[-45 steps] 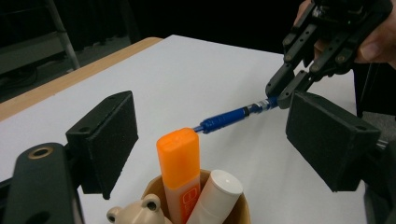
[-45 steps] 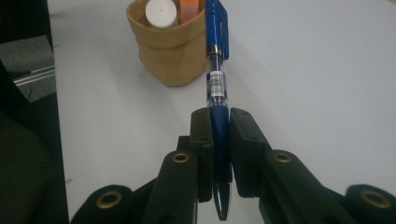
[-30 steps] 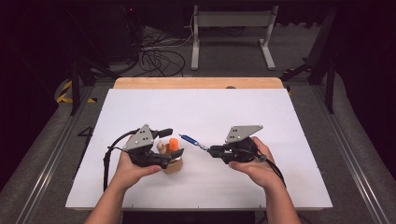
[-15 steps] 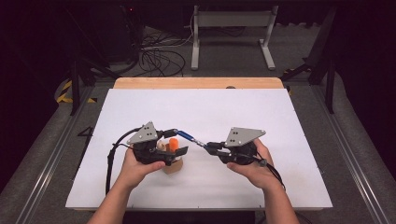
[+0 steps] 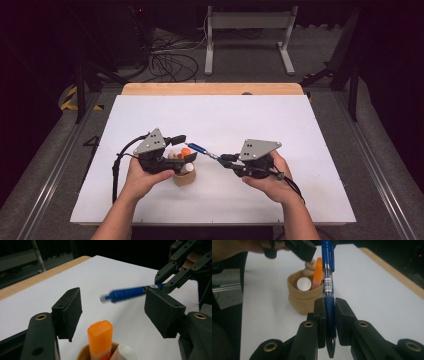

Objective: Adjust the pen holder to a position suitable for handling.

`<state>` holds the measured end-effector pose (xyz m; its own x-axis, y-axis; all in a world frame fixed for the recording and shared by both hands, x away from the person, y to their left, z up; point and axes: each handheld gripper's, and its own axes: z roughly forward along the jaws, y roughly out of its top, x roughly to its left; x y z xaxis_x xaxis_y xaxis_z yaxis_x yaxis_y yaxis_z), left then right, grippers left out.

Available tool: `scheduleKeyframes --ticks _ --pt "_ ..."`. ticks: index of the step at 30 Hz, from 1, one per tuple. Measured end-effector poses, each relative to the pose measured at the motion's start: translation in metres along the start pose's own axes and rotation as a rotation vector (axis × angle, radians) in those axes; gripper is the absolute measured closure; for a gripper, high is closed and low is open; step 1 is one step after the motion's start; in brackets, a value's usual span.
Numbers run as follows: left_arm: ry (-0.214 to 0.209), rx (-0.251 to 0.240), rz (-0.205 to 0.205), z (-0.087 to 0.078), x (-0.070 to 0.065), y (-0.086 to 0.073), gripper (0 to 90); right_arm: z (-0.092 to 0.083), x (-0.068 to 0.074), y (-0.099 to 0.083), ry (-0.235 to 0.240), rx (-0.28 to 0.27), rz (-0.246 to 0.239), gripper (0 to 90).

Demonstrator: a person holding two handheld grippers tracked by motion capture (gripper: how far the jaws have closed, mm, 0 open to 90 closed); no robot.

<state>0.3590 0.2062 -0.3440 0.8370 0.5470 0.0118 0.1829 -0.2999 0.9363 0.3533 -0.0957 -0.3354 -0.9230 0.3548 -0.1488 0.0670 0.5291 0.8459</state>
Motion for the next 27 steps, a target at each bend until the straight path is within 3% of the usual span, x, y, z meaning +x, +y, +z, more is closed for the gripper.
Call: scheduleKeyframes --ticks 4,9,14,27 --pt "0.028 0.02 0.079 -0.003 -0.004 0.005 31.6 0.002 0.0 0.0 0.01 0.046 0.008 80.7" --pt "0.046 0.081 0.213 0.003 -0.012 0.009 35.5 0.005 0.0 0.001 0.014 0.092 0.029 80.7" --pt "0.053 0.116 0.307 0.01 -0.02 0.01 39.2 0.004 -0.001 0.002 0.014 0.105 0.064 80.7" --pt "0.085 0.158 0.441 0.021 -0.031 0.013 43.2 0.002 -0.004 0.01 0.051 0.144 0.133 80.7"
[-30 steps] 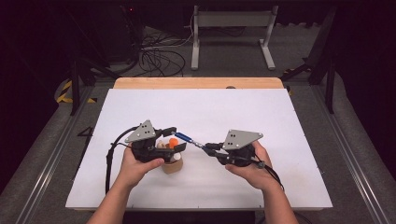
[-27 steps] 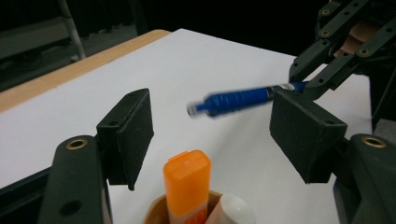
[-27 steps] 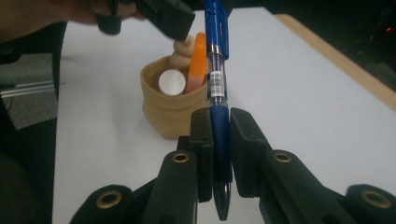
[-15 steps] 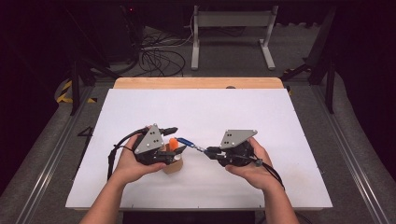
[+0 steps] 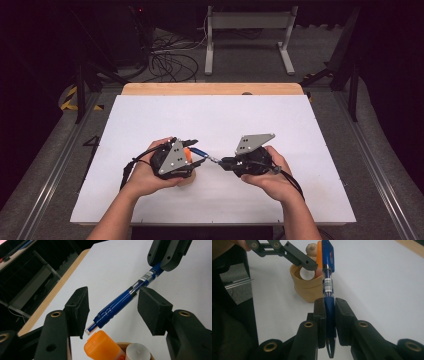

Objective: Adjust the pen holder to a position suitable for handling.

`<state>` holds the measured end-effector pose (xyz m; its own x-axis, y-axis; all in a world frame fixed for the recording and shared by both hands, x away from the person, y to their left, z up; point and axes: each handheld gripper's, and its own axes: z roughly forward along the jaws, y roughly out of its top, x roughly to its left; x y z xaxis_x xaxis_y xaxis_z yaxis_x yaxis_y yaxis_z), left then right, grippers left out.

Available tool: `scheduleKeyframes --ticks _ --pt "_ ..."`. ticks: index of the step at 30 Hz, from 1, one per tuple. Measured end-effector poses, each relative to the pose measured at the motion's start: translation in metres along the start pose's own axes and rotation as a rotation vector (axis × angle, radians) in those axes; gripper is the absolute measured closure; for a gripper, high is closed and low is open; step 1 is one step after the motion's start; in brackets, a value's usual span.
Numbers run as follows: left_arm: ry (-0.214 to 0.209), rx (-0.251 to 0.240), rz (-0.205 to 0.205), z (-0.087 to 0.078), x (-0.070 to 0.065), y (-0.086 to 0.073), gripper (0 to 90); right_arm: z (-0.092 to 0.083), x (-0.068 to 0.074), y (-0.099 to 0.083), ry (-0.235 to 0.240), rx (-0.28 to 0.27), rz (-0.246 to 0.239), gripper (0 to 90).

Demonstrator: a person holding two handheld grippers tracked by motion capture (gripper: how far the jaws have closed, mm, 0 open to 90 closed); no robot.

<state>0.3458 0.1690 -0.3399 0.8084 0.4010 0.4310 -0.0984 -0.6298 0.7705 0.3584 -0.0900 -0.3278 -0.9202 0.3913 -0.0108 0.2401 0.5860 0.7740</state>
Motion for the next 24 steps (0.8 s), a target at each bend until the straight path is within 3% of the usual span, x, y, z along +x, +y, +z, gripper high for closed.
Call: scheduleKeyframes --ticks 8,24 --pt "-0.004 0.013 0.032 0.002 -0.002 0.001 45.2 -0.005 0.001 0.011 0.02 0.014 0.003 80.7" --pt "-0.013 0.03 0.074 0.001 -0.003 0.001 55.5 -0.013 -0.005 0.014 0.088 -0.001 0.044 80.7"
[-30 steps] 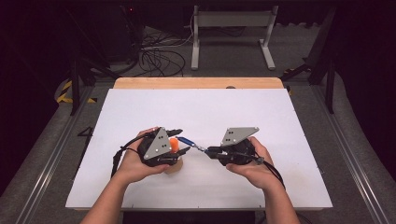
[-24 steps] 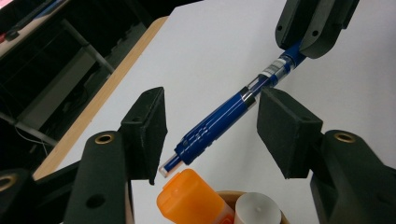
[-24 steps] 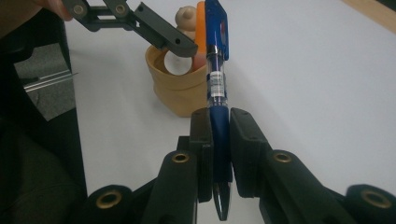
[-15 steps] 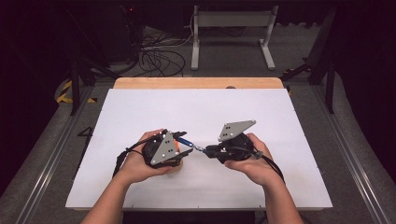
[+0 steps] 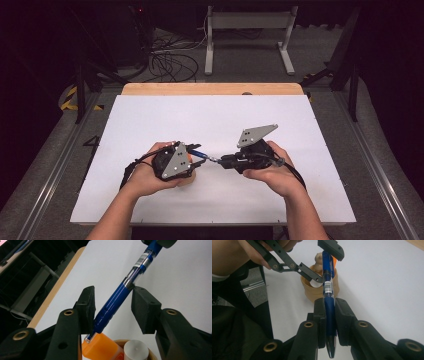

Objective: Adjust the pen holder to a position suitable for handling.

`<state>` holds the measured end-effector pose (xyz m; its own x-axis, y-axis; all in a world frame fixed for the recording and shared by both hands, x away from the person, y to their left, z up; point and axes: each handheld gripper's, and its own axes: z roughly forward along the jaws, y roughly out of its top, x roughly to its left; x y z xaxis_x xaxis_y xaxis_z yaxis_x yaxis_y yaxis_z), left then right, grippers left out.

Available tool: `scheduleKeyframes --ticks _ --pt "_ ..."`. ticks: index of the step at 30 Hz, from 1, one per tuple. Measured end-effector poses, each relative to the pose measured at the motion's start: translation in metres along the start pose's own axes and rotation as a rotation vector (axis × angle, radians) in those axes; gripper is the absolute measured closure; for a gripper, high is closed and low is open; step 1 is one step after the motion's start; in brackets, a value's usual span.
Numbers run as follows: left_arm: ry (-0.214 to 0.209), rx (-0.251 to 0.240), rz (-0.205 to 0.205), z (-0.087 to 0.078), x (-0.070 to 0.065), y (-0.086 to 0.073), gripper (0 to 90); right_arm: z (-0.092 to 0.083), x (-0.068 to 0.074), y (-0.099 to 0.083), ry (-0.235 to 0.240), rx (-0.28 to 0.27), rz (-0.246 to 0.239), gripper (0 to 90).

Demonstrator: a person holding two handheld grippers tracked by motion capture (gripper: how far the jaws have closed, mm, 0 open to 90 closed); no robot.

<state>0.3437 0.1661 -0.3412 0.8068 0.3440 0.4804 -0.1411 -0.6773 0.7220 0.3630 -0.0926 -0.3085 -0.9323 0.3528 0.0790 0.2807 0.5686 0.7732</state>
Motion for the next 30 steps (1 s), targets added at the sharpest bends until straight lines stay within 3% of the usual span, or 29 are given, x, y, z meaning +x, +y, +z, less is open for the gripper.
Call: scheduleKeyframes --ticks 10,12,23,30 --pt "-0.027 -0.007 0.044 -0.005 0.0 0.003 63.9 -0.007 -0.004 0.006 0.046 0.003 -0.002 80.6" --pt "-0.037 -0.014 0.034 -0.006 -0.001 0.002 66.0 -0.009 -0.005 0.006 0.062 0.001 -0.002 80.5" --pt "-0.141 -0.022 0.043 -0.008 -0.002 0.001 75.3 -0.018 -0.011 0.007 0.133 -0.06 0.005 79.8" --pt "-0.182 -0.016 0.056 -0.007 -0.004 0.002 78.7 -0.019 -0.013 0.004 0.135 -0.072 0.005 77.8"
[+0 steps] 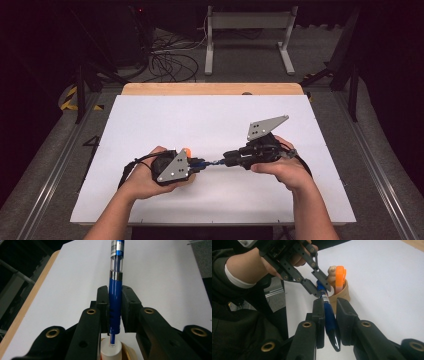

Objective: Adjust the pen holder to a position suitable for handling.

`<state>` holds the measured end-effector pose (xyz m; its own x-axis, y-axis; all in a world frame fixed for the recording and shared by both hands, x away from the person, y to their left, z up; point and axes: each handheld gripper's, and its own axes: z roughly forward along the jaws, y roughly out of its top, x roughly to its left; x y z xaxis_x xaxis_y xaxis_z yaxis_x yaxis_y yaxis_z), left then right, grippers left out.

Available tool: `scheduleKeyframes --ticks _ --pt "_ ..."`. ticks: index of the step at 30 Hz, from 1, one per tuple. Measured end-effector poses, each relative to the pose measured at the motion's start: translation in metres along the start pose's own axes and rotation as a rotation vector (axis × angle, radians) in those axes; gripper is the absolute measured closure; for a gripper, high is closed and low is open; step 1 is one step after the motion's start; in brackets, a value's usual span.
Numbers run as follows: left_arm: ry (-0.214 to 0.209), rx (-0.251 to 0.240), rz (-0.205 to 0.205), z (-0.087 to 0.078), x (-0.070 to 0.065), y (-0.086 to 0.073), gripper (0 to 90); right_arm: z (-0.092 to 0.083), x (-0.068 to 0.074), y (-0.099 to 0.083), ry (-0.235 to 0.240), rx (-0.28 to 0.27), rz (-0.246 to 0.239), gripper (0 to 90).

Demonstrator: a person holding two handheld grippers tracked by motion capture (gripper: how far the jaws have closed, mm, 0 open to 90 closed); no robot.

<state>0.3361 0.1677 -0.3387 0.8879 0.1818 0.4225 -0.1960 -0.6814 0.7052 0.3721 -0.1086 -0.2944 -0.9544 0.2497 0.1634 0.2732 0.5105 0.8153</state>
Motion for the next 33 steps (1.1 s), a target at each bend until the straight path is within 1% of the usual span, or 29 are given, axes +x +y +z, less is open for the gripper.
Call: scheduleKeyframes --ticks 5,7,10,13,17,18,20,24,26,28,29,31,33 --pt "-0.018 -0.001 -0.009 0.0 0.0 0.0 79.5 0.0 -0.001 -0.002 0.003 -0.016 -0.005 76.9" --pt "-0.025 -0.005 -0.015 0.0 0.0 0.0 79.6 0.0 -0.002 -0.002 0.012 -0.027 -0.003 75.6" --pt "-0.025 -0.014 -0.023 -0.001 0.001 -0.001 79.6 -0.001 -0.003 -0.003 0.027 -0.055 0.001 74.5" --pt "-0.019 -0.012 -0.034 -0.002 0.002 -0.002 79.6 -0.002 -0.005 -0.005 0.036 -0.089 0.006 71.8" --pt "-0.015 -0.024 -0.057 -0.004 0.004 -0.005 79.6 -0.005 -0.008 -0.009 0.032 -0.131 0.013 69.1" --pt "-0.011 -0.029 -0.055 -0.005 0.005 -0.005 79.6 -0.006 -0.009 -0.011 0.031 -0.143 0.015 68.8" --pt "-0.013 -0.039 -0.074 -0.006 0.006 -0.007 79.6 -0.008 -0.011 -0.014 0.039 -0.168 0.022 68.1" --pt "-0.012 -0.055 -0.093 -0.006 0.007 -0.009 79.6 -0.008 -0.013 -0.022 0.058 -0.213 0.034 68.6" --pt "-0.012 -0.061 -0.095 -0.005 0.007 -0.009 79.5 -0.006 -0.014 -0.026 0.058 -0.238 0.035 71.0" --pt "-0.013 -0.062 -0.101 -0.005 0.007 -0.01 79.5 -0.005 -0.016 -0.029 0.076 -0.265 0.046 74.2" --pt "-0.015 -0.064 -0.102 -0.005 0.007 -0.01 79.5 -0.004 -0.017 -0.03 0.078 -0.271 0.049 75.1" --pt "-0.019 -0.065 -0.101 -0.004 0.008 -0.01 79.5 -0.001 -0.018 -0.032 0.092 -0.29 0.057 75.5" --pt "-0.026 -0.074 -0.112 -0.003 0.008 -0.011 79.5 0.001 -0.019 -0.035 0.103 -0.311 0.067 75.1"
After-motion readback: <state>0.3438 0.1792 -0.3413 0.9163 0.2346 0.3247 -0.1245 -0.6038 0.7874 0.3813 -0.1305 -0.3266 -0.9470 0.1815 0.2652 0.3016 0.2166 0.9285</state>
